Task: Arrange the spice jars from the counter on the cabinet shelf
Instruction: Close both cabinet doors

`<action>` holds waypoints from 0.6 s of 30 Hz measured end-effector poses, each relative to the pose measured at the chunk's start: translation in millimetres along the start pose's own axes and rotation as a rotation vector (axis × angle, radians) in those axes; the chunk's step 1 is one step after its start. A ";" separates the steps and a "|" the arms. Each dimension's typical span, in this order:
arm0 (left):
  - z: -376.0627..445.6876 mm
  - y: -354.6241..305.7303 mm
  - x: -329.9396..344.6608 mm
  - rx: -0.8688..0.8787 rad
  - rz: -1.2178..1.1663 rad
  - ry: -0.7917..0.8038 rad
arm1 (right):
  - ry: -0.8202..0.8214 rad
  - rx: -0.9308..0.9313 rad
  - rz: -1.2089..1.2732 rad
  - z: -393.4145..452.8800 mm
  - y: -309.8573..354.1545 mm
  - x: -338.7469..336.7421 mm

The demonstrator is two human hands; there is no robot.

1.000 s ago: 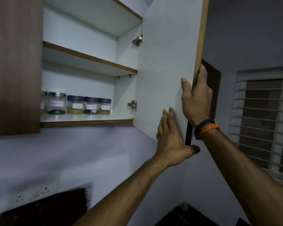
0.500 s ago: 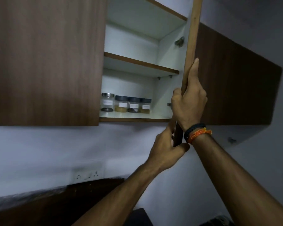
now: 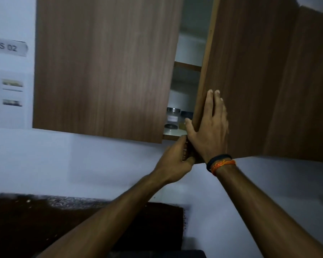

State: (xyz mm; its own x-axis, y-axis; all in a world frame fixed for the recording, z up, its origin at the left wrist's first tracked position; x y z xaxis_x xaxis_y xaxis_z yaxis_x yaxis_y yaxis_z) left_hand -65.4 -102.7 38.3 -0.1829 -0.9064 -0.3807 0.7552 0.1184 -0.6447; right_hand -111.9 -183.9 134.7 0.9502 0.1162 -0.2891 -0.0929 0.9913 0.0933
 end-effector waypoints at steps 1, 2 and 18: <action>2.0 3.0 -6.4 0.003 0.020 -0.009 | 0.015 0.001 0.020 -0.6 -0.9 10.0; 3.8 5.2 -10.1 0.006 0.044 -0.006 | 0.033 0.003 0.037 -0.7 -2.5 19.3; 57.3 65.9 -45.8 0.051 1.110 -0.003 | 0.374 -0.104 0.028 -5.4 -10.3 125.1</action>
State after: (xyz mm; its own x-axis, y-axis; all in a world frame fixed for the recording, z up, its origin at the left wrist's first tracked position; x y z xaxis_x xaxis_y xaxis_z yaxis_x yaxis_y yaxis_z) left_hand 28.8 -76.6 51.3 0.6121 -0.3087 -0.7281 0.5243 0.8477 0.0813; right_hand 6.4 -179.2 92.5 0.7743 0.1388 -0.6174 -0.1654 0.9861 0.0142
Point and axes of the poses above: each hand's wrist, its own z-axis towards the middle knuckle, its own x-axis out of the palm, y = z × x, the point moved 10 cm from there along z, towards the middle knuckle, and after that the axes turned 2 degrees about -x, right-handed, at the moved point
